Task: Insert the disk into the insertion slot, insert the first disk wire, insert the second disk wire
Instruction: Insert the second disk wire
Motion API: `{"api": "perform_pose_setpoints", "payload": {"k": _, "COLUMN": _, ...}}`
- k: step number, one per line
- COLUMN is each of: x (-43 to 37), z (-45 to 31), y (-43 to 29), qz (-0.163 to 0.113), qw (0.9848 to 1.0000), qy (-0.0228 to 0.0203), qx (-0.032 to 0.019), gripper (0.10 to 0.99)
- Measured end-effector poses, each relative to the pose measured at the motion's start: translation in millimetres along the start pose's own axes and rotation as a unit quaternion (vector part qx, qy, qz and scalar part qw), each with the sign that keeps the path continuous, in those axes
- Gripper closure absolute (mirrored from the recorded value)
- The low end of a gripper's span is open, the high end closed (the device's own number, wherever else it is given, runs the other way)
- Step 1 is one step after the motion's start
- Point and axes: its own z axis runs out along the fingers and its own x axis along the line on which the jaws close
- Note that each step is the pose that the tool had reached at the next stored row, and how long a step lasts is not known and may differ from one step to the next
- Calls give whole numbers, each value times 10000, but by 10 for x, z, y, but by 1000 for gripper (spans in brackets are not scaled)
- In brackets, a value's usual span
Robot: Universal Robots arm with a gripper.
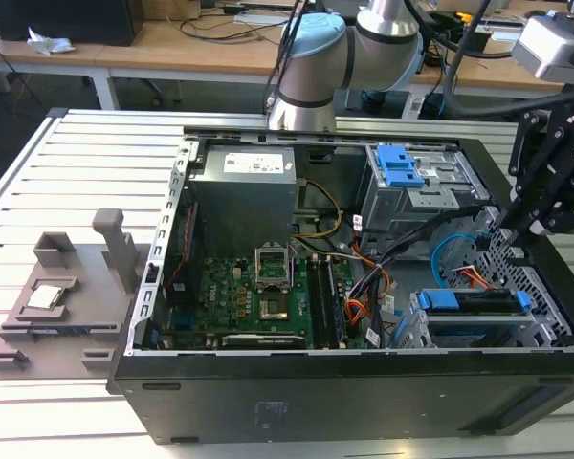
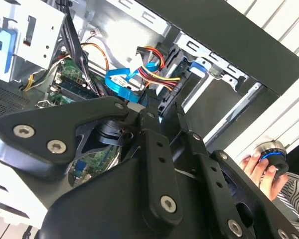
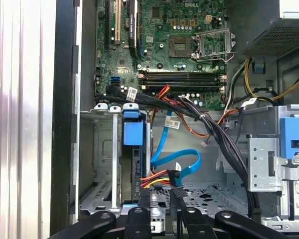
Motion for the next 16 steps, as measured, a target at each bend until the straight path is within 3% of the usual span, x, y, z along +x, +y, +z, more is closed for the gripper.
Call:
{"api": "perform_pose_setpoints", "payload": {"k": 4, "x": -11, "z": -1, "y": 0, "qz": -3, "qw": 10000, "qy": 1, "qx": 0, "gripper": 784}}
{"api": "perform_pose_setpoints", "payload": {"k": 6, "x": -11, "z": 0, "y": 0, "qz": -133, "qw": 9999, "qy": 8, "qx": 0, "gripper": 784}}
{"api": "perform_pose_setpoints", "payload": {"k": 11, "x": -11, "z": -1, "y": 0, "qz": -822, "qw": 9966, "qy": 53, "qx": 1, "gripper": 784}}
{"api": "perform_pose_setpoints", "payload": {"k": 16, "x": -33, "z": 6, "y": 39, "qz": -871, "qw": 9962, "qy": 56, "qx": 1, "gripper": 784}}
